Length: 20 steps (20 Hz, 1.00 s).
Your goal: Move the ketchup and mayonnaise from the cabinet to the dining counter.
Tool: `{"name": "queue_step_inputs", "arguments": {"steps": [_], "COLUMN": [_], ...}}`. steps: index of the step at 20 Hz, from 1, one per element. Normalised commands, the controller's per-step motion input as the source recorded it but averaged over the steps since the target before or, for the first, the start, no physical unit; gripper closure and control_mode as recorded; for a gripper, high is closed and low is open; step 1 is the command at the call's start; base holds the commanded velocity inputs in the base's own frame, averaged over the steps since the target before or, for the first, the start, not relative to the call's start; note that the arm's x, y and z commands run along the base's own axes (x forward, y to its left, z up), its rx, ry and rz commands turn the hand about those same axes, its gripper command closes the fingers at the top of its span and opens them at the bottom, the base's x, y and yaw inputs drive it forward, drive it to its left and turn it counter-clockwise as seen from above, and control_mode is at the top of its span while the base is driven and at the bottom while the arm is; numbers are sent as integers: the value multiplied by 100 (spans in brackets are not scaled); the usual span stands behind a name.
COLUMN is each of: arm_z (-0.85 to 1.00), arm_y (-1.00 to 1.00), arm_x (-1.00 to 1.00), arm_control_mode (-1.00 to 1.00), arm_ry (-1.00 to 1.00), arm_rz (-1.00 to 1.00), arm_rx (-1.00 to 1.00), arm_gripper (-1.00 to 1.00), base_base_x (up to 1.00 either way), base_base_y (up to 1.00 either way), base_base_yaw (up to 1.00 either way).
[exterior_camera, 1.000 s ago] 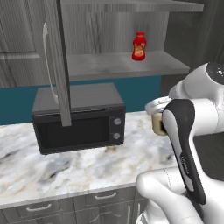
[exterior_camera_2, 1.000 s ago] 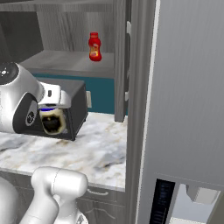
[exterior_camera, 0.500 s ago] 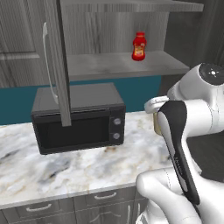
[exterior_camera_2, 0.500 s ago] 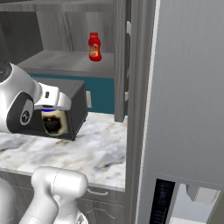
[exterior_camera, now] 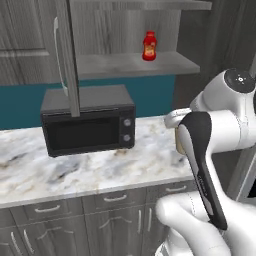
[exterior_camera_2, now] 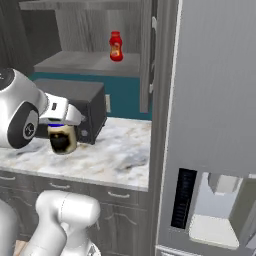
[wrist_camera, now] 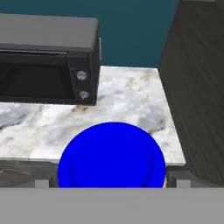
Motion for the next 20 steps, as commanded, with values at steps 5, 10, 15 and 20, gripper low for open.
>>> {"name": "queue_step_inputs", "arguments": {"steps": [5, 10, 15, 20], "arm_z": [0, 0, 0, 0], "arm_y": [0, 0, 0, 0], "arm_x": [0, 0, 0, 0], "arm_control_mode": [100, 100, 100, 100], "arm_ry": [0, 0, 0, 0], "arm_rz": [0, 0, 0, 0], "arm_rx": [0, 0, 0, 0], "arm_gripper": [100, 100, 100, 100], "base_base_x": [-77, -33, -35, -33], "base_base_y": [41, 91, 41, 40], "base_base_yaw": [16, 75, 100, 100]}}
